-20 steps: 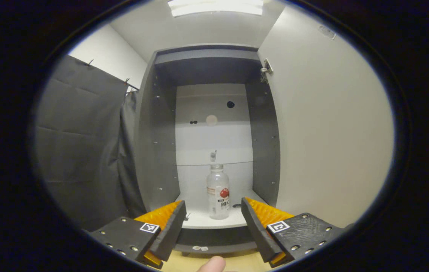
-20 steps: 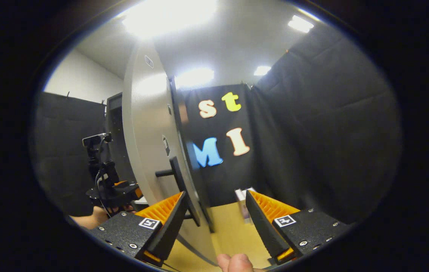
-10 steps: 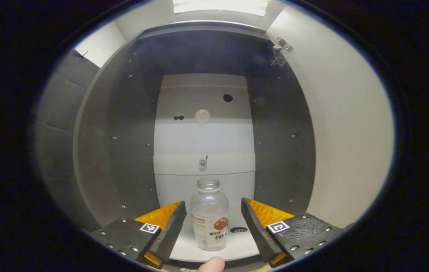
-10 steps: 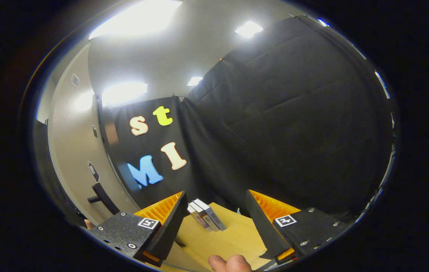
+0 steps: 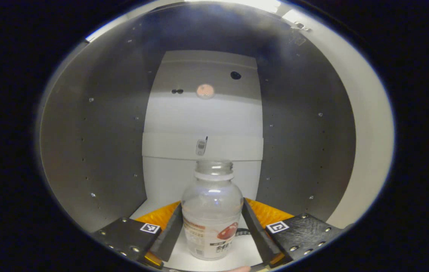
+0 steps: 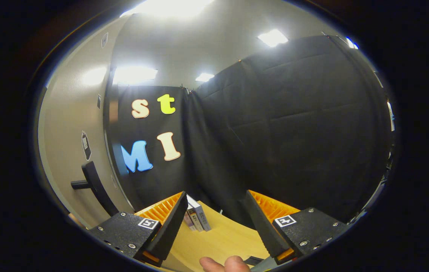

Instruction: Open the cabinet door with the right hand, grasp the bottle in the cabinet with the left hand and place it on the coaster, then close the cabinet door with the right hand.

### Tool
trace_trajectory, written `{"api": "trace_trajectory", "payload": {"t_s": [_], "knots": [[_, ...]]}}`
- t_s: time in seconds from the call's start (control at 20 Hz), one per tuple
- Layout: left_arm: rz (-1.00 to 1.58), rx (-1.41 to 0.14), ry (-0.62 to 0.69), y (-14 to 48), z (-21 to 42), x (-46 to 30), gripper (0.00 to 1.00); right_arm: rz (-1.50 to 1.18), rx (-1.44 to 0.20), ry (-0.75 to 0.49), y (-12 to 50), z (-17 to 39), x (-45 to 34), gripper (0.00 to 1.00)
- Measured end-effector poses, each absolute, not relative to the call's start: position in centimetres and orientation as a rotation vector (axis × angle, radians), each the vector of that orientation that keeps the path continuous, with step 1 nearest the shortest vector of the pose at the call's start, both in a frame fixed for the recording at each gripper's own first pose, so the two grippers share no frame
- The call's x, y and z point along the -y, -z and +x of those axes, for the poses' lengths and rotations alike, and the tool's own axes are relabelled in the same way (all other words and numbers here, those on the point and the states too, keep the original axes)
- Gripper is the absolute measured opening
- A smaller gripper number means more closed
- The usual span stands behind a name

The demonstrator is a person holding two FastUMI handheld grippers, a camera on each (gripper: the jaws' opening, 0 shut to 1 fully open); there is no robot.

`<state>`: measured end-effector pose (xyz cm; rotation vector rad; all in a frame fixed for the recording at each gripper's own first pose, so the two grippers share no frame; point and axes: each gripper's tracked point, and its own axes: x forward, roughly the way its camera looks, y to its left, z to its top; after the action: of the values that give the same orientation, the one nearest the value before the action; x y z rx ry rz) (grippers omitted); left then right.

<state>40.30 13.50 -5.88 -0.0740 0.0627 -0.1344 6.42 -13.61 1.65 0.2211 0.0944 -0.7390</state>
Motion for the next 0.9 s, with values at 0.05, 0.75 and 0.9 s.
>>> {"api": "trace_trajectory", "payload": {"t_s": [0.05, 0.75, 0.9], "knots": [[-0.079, -0.056, 0.117, 5.9, 40.9, -13.6, 0.79, 0.218, -0.093, 0.738, -1.7, 6.6, 13.7, 0.95], [-0.139, 0.041, 0.147, 0.4, 31.1, -16.5, 0.72, 0.34, -0.181, 0.576, 3.0, 6.1, 14.9, 0.95], [-0.075, 0.061, 0.088, -2.0, 27.8, -17.2, 0.72, 0.345, -0.192, 0.504, 3.6, 5.3, 15.2, 0.95]]}}
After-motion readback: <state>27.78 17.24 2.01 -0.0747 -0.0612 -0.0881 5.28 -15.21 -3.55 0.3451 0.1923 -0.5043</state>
